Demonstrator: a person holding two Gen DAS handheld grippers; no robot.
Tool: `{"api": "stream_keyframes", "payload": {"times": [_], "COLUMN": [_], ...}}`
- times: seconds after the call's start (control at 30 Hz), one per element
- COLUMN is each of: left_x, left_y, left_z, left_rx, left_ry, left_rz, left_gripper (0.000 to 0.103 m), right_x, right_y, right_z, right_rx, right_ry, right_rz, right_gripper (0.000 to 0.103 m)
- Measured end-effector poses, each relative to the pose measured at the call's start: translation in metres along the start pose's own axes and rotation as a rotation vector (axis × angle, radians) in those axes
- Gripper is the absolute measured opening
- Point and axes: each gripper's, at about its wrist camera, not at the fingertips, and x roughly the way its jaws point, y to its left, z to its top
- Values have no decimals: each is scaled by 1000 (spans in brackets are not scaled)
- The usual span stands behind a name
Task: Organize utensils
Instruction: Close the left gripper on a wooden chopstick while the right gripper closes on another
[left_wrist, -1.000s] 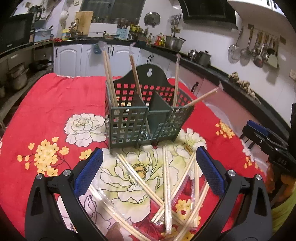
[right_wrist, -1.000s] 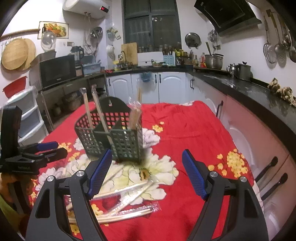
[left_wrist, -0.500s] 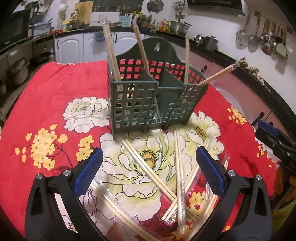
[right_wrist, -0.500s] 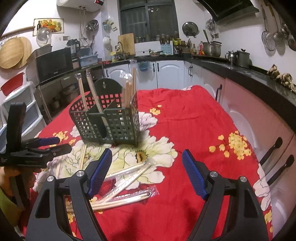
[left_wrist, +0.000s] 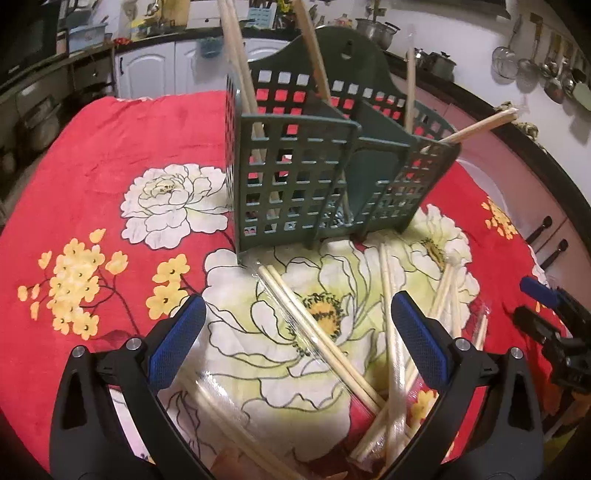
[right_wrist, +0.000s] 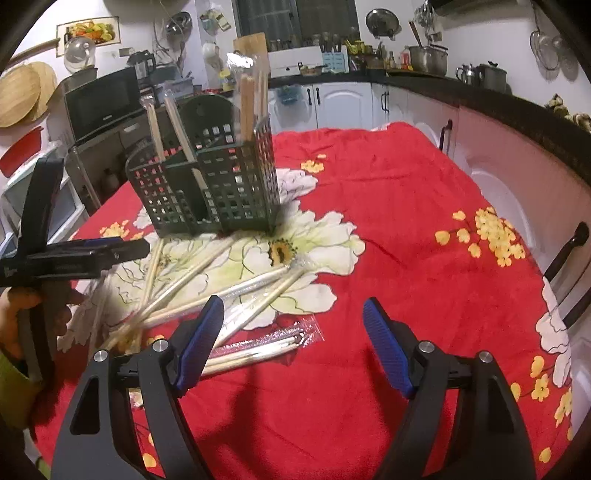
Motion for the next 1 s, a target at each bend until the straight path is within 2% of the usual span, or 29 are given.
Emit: {"api": "stream_keyframes", "payload": {"times": [0.23, 0.3, 0.53, 0.87, 1.0], "left_x": [6, 8, 19, 40, 42], "left_y": [8, 9, 17, 32, 35], "left_z": [6, 6, 11, 18, 19], "left_rx": [-53, -56, -89, -178, -172], "left_ry": [-13, -11, 18, 62, 64], "left_rz": [-22, -20, -30, -43, -21], "left_gripper": [91, 85, 74, 61, 49], "right_x": [15, 18, 33, 40, 40], "right_y": [-5, -6, -10, -13, -16], "right_z": [-6, -6, -11, -14, -16], "right_rx": [25, 32, 63, 84, 90], "right_ry": [55, 67, 125, 138, 139], "right_rz": [13, 15, 30, 27, 28], "right_gripper": [63, 58, 44, 36, 30]}}
